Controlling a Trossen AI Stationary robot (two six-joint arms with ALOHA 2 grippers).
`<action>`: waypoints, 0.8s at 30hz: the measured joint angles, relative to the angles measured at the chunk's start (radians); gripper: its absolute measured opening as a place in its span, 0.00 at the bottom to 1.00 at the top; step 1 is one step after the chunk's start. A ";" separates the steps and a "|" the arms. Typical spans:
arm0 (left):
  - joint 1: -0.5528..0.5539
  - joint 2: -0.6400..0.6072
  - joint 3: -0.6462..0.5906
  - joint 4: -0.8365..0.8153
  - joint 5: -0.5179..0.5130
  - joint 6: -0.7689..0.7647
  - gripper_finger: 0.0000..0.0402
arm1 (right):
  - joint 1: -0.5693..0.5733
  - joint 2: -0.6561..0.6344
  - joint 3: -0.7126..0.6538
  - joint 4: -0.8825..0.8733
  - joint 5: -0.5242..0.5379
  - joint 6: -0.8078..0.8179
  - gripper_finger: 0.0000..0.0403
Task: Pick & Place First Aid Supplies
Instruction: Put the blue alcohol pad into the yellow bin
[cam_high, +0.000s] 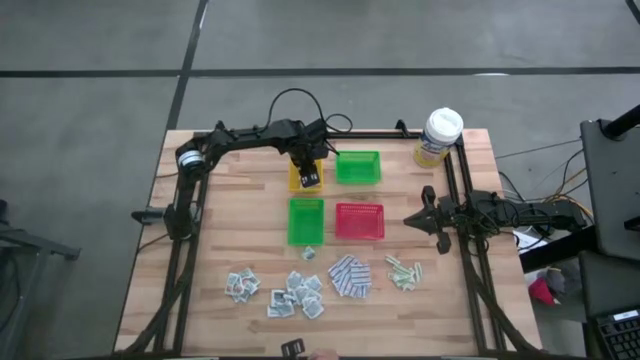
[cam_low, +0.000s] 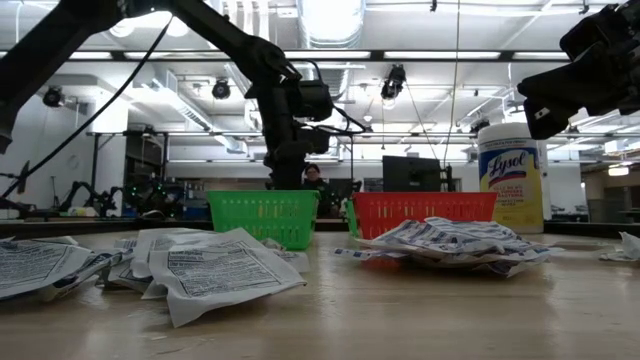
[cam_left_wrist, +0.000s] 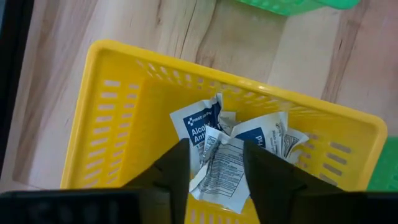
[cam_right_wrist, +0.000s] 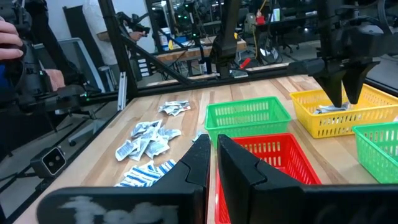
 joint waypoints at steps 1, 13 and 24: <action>0.000 0.000 0.000 0.000 0.000 0.000 0.39 | 0.000 0.000 0.000 0.000 0.000 0.000 0.07; -0.002 -0.006 0.000 -0.047 -0.076 0.005 0.46 | 0.000 0.000 0.000 0.000 0.000 0.000 0.07; -0.027 -0.127 0.000 -0.080 -0.079 0.004 0.46 | 0.000 0.000 0.000 0.000 0.000 0.000 0.07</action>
